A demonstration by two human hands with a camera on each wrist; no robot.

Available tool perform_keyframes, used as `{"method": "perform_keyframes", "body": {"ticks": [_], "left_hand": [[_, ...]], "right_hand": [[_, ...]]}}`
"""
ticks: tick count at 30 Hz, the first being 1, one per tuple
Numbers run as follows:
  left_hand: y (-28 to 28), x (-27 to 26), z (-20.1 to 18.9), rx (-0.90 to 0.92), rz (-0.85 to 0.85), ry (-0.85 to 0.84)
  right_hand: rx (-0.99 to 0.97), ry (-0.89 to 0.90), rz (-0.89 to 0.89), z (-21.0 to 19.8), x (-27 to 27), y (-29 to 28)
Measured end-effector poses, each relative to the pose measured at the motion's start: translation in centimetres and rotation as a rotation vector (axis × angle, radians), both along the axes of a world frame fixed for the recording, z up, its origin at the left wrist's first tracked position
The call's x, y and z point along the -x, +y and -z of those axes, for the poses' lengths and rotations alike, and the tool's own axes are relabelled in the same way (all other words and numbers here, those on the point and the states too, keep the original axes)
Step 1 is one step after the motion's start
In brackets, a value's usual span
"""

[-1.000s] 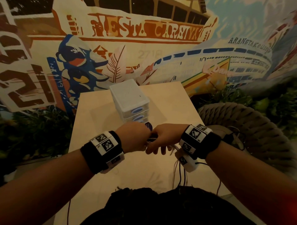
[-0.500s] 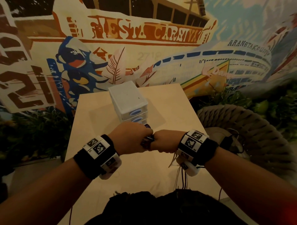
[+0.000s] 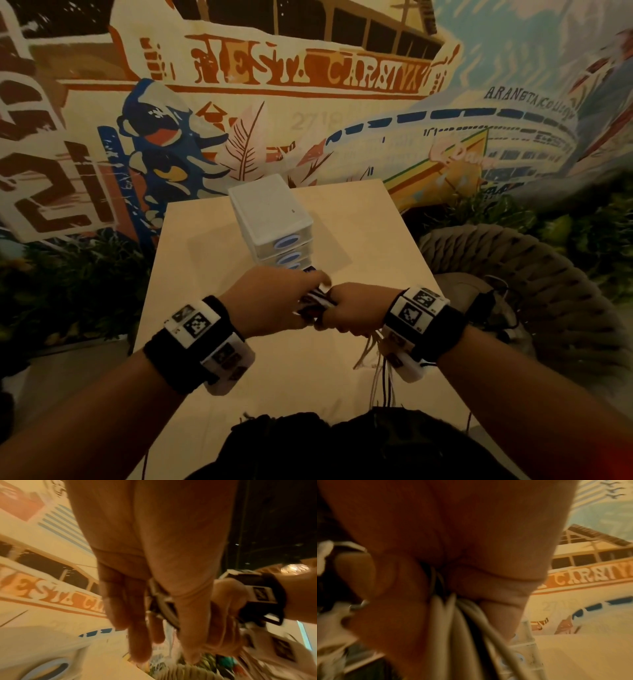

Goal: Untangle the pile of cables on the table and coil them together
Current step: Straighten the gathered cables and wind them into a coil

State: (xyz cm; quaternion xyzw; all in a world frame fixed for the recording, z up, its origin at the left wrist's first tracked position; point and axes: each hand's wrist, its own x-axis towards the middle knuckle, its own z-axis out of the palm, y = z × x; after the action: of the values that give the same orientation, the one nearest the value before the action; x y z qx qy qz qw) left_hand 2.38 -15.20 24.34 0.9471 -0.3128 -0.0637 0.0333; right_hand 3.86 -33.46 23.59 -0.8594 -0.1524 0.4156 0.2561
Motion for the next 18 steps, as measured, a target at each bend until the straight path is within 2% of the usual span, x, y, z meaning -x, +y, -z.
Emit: {"method": "perform_keyframes", "body": {"ticks": [2, 5, 7, 10, 12, 14, 16, 18], "left_hand": [[1.4, -0.4, 0.2, 0.233, -0.095, 0.098], [2.5, -0.3, 0.6, 0.642, -0.249, 0.488], [2.2, -0.1, 1.0, 0.803, -0.199, 0.625], [0.0, 0.5, 0.6, 0.975, 0.003, 0.770], [-1.2, 0.6, -0.1, 1.107, 0.042, 0.834], [-1.8, 0.5, -0.7, 1.210, 0.002, 0.869], [-1.7, 0.3, -1.0, 1.247, -0.015, 0.861], [-1.6, 0.2, -1.1, 1.270, 0.003, 0.818]], "right_hand": [[-0.183, 0.032, 0.105, -0.2, -0.3, -1.2], [-0.456, 0.128, 0.218, -0.6, -0.6, -2.0], [-0.607, 0.215, 0.234, -1.1, -0.3, -1.7], [-0.670, 0.241, 0.200, -1.5, 0.1, -0.9], [-0.640, 0.202, 0.175, -1.4, 0.4, -0.3], [-0.660, 0.224, 0.198, -1.5, 0.6, 0.1], [-0.705, 0.225, 0.187, -1.7, 0.7, 0.2], [-0.697, 0.112, 0.165, -2.0, 0.6, 0.1]]}}
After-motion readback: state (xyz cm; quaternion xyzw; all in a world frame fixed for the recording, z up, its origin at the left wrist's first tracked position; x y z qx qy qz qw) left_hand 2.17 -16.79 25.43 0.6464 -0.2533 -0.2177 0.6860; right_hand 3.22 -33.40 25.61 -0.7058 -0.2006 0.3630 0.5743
